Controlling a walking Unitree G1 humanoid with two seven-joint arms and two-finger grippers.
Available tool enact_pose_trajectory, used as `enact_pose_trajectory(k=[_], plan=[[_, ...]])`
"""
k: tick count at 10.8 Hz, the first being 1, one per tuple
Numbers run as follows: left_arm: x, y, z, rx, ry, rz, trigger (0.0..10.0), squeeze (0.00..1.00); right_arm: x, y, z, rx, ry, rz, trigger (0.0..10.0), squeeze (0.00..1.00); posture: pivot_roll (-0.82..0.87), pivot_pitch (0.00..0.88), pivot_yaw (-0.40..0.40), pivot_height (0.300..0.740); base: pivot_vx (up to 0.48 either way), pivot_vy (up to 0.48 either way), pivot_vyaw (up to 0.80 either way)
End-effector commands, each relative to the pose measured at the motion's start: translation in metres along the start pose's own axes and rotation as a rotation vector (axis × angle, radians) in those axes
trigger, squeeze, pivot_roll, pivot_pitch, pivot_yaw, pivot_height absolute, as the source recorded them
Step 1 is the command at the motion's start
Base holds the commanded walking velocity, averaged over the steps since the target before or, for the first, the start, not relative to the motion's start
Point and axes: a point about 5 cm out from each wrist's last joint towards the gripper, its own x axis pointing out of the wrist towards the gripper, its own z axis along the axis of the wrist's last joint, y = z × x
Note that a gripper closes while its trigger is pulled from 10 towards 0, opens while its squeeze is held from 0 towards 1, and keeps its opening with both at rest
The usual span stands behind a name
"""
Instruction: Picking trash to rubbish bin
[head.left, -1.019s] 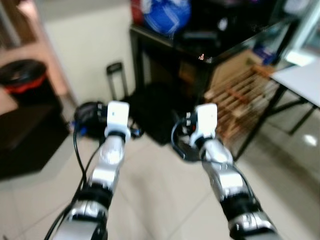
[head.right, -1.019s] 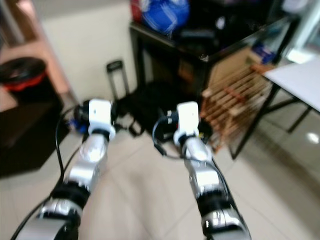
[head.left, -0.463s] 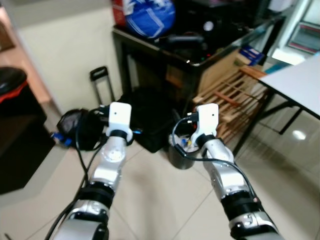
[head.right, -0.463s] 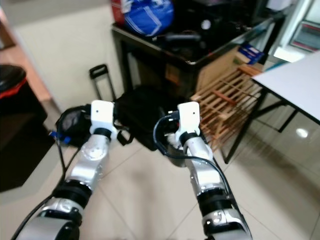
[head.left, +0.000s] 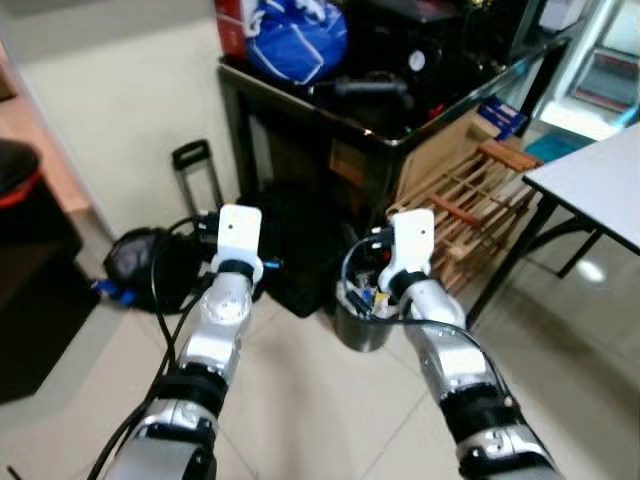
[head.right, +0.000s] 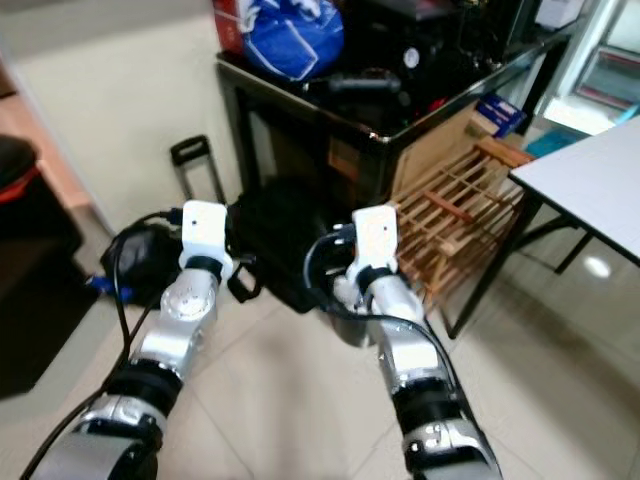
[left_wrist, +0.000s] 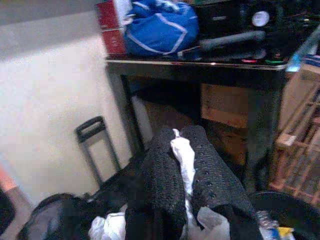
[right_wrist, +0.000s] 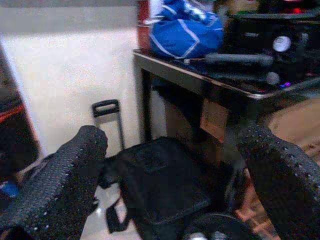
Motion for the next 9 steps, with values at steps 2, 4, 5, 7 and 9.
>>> enact_pose_trajectory(k=[2,4,5,7,9], plan=[[-0.0001,-0.0086,0.0007,0.002,0.004,-0.018,10.0,0.0,-0.0007,-0.006,0.0019,-0.005,0.002,-0.004,10.0,0.0,-0.02,0.037,0.023,0.74,0.48,0.0,-0.21],[-0.0006,-0.0072,-0.0014,0.014,0.014,-0.013,10.0,0.0,-0.0016,-0.0037,0.0003,-0.015,0.005,0.011,10.0,0.0,-0.02,0.047,0.022,0.74,0.48,0.0,-0.39],[-0.0005,-0.007,-0.0015,0.015,0.016,-0.012,10.0,0.0,-0.0017,-0.0033,0.0009,-0.019,-0.001,0.014,10.0,0.0,-0.02,0.048,0.022,0.74,0.48,0.0,0.0],[-0.0004,-0.0072,-0.0018,0.016,0.02,-0.012,10.0,0.0,-0.0018,-0.0038,0.0009,-0.016,0.002,0.011,10.0,0.0,-0.02,0.05,0.023,0.74,0.48,0.0,0.0],[-0.0001,-0.007,-0.002,0.018,0.022,-0.013,10.0,0.0,-0.0017,-0.0038,0.0009,-0.019,0.003,0.012,10.0,0.0,-0.02,0.051,0.023,0.74,0.48,0.0,0.0]])
